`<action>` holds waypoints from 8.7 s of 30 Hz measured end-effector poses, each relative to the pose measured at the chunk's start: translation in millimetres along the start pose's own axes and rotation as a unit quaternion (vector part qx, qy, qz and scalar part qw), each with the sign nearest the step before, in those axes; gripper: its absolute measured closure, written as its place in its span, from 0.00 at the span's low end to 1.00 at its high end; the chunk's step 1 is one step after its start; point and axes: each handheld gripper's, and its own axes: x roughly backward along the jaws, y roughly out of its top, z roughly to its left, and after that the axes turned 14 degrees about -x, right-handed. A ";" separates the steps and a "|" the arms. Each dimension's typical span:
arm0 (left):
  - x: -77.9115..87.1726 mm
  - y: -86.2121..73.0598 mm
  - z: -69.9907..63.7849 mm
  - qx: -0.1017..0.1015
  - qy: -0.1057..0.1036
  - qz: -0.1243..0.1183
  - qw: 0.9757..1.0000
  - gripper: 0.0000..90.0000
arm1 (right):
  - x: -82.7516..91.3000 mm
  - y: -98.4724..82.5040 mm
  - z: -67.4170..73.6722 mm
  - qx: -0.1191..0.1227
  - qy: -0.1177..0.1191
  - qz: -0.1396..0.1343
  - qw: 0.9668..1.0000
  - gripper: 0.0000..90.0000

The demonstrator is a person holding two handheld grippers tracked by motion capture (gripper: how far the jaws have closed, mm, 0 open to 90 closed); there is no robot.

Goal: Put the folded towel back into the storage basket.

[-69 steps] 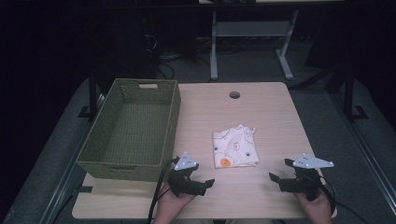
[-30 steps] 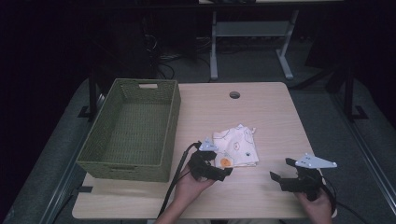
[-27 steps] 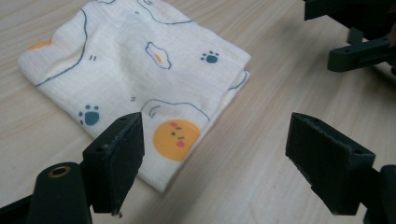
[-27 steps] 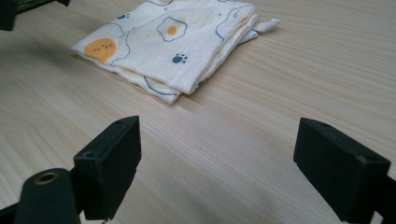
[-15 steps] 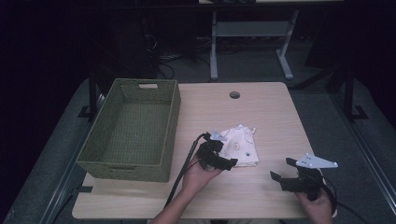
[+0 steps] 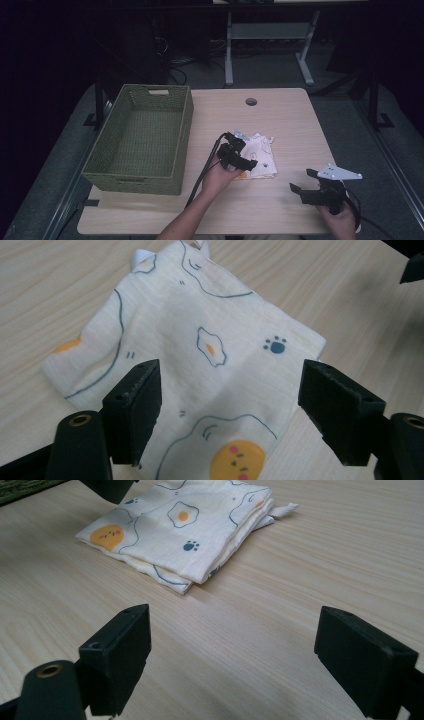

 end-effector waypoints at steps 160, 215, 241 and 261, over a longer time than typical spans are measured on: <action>210.6 -10.6 90.8 0.045 -0.065 -0.105 0.991 0.92 | 4.9 -1.9 -13.4 -0.031 -0.019 -0.009 0.999 0.16; 267.9 -79.7 139.8 0.093 -0.018 -0.101 0.990 0.92 | 2.7 -1.3 -13.5 -0.029 -0.027 -0.002 0.999 0.16; 268.5 -131.2 165.8 0.121 0.006 -0.065 0.990 0.92 | 1.2 -0.7 -11.6 -0.021 -0.030 0.003 0.999 0.16; 236.3 -145.5 182.6 0.070 -0.017 0.000 0.997 0.91 | -2.4 -1.6 -10.0 -0.009 -0.030 0.018 0.999 0.16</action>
